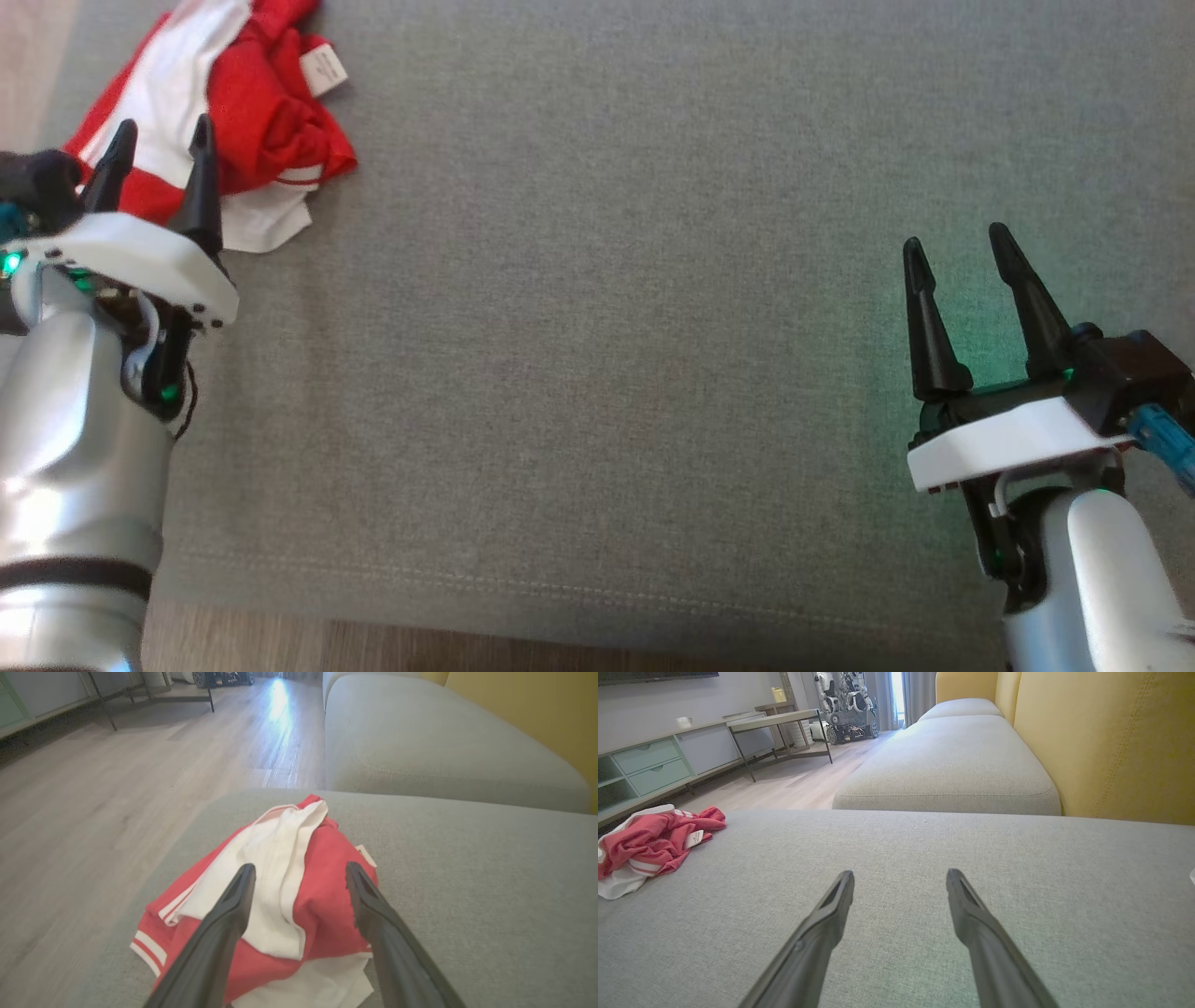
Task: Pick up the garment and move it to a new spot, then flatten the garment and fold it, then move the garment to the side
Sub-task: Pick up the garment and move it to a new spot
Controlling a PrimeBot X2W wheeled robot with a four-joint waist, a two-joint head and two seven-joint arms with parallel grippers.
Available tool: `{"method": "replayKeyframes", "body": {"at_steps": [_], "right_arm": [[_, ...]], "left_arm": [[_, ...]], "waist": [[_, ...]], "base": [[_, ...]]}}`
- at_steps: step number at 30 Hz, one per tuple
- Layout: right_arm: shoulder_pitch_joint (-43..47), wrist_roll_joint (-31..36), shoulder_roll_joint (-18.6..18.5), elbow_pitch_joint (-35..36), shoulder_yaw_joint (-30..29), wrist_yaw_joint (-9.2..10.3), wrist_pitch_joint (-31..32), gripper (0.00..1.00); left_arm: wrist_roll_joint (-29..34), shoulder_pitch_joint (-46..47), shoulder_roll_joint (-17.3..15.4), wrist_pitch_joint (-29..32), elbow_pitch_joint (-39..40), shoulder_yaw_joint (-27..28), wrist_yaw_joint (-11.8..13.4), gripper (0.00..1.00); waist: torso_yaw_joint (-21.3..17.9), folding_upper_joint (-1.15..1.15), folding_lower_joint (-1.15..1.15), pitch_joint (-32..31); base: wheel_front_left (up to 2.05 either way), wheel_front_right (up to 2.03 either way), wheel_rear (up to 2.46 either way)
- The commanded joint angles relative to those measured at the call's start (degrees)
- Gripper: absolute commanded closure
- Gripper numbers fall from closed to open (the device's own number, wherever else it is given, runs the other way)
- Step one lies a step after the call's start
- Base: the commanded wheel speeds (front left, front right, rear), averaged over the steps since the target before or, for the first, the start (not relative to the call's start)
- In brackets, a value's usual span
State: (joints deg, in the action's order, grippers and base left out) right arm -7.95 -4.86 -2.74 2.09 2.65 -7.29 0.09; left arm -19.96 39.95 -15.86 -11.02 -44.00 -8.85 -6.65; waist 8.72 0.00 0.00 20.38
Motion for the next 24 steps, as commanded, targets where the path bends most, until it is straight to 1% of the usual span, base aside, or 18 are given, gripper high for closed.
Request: {"method": "replayKeyframes", "body": {"at_steps": [1,5,8,13,16,17,18,19,24], "right_arm": [[-1.6,0.5,-0.1,2.3,1.2,-0.2,0.2,0.0],[-2.5,0.9,-0.1,2.6,1.7,-0.2,0.5,0.0],[-3.0,1.1,-0.1,2.8,2.1,-0.2,0.7,0.0],[-3.3,1.6,-0.1,3.5,2.3,-0.2,1.4,0.0],[-3.5,1.7,-0.1,3.6,2.4,-0.2,1.6,0.0],[-3.6,1.7,-0.1,3.6,2.4,-0.2,1.6,0.0],[-3.6,1.8,-0.1,3.7,2.5,-0.2,1.7,0.0],[-3.8,1.9,-0.1,3.7,2.5,-0.2,1.8,0.0],[-4.1,1.9,-0.1,3.8,2.3,-0.2,1.9,0.0]], "left_arm": [[-0.6,3.3,-3.2,0.1,-1.5,1.0,-0.3,0.0],[-2.7,7.4,-3.3,1.5,-10.2,-0.6,-0.7,0.0],[-5.0,9.5,-3.0,3.2,-15.1,-2.0,-0.8,0.0],[-9.5,12.0,-3.1,6.5,-19.6,-4.5,-0.8,0.0],[-10.8,13.0,-3.5,8.6,-21.4,-6.6,-0.8,0.0],[-11.2,13.3,-3.7,9.0,-21.7,-7.2,-0.8,0.29],[-11.7,13.5,-3.8,9.2,-21.9,-7.7,-0.8,0.69],[-12.3,13.8,-3.9,9.5,-22.0,-8.2,-0.8,1.0],[-14.4,14.6,-4.7,8.1,-21.6,-9.7,-0.8,1.0]], "waist": [[-0.6,0.0,0.0,1.1],[-1.1,0.0,0.0,2.3],[-1.3,0.0,0.0,2.9],[-1.4,0.0,0.0,4.2],[-1.4,0.0,0.0,4.6],[-1.5,0.0,0.0,4.6],[-1.5,0.0,0.0,4.7],[-1.5,0.0,0.0,4.8],[-1.3,0.0,0.0,4.7]], "base": [[0.0,0.0,0.0],[0.0,0.0,0.0],[0.0,0.0,0.0],[0.0,0.0,0.0],[0.0,0.0,0.0],[0.0,0.0,0.0],[0.0,0.0,0.0],[0.0,0.0,0.0],[0.0,0.0,0.0]]}}
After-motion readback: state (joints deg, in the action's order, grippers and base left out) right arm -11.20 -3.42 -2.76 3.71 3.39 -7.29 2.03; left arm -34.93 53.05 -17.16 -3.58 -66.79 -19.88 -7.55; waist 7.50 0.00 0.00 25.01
